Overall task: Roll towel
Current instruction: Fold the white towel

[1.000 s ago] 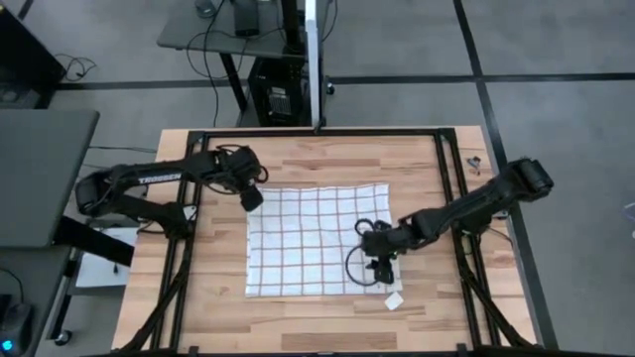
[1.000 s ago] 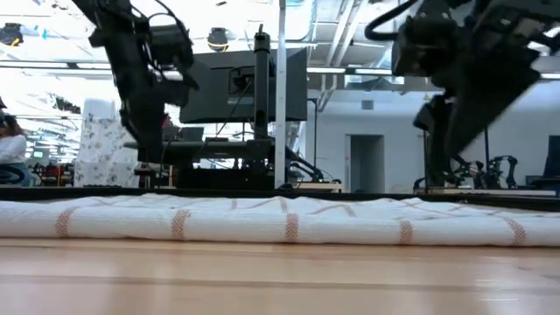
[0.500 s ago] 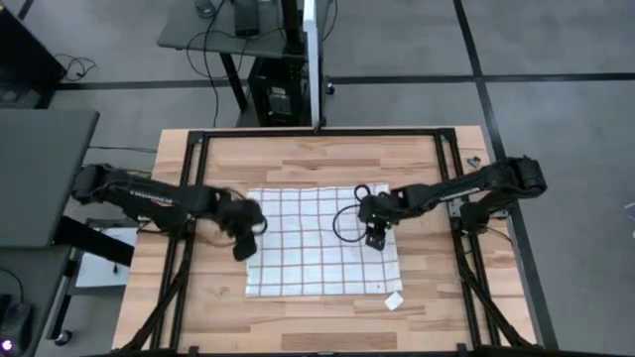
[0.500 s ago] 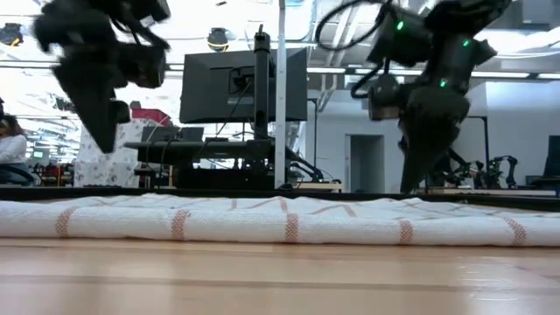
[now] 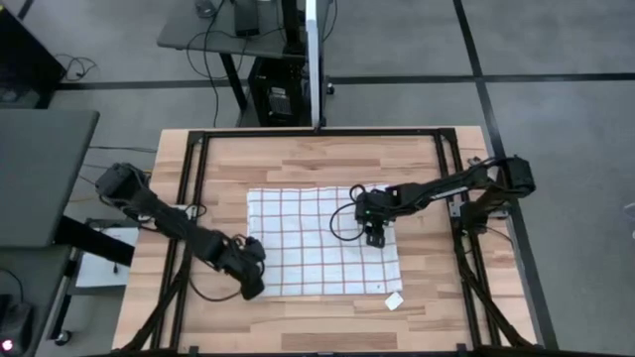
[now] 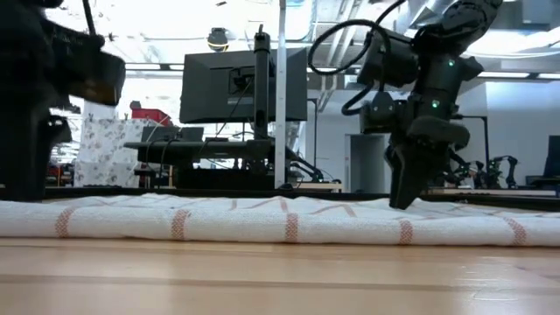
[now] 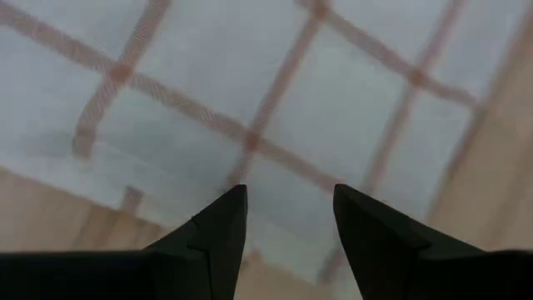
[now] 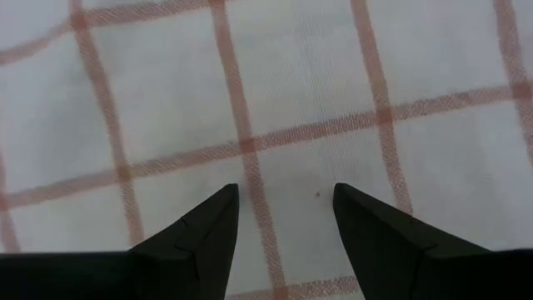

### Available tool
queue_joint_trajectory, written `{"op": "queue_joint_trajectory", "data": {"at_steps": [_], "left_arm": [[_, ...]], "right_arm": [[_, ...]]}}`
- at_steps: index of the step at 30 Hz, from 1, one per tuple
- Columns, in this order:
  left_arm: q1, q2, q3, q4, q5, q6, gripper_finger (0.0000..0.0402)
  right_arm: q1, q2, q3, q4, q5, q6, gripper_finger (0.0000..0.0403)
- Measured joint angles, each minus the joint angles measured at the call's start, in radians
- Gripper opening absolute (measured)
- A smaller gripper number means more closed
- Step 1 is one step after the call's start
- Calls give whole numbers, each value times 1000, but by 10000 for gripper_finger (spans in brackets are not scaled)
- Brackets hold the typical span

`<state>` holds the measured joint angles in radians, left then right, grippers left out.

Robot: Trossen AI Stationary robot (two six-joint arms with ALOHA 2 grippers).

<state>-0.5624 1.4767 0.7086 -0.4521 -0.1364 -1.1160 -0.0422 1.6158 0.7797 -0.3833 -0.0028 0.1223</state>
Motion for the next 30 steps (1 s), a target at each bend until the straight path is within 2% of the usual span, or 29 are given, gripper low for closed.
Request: {"op": "queue_joint_trajectory", "data": {"at_steps": [6, 17, 23, 30], "left_arm": [[-40, 72, 6, -1, -4, -70, 164], [-161, 68, 4, -43, 8, -236, 164], [-122, 15, -2, -71, -5, -162, 164], [-82, -36, -3, -95, -14, -25, 164]], "right_arm": [[0, 35, 5, -33, 2, -10, 191], [-33, 35, 4, -46, -7, -37, 191], [-43, 6, 17, -59, -5, -53, 191], [-41, -108, 53, -92, 6, -52, 191]]}}
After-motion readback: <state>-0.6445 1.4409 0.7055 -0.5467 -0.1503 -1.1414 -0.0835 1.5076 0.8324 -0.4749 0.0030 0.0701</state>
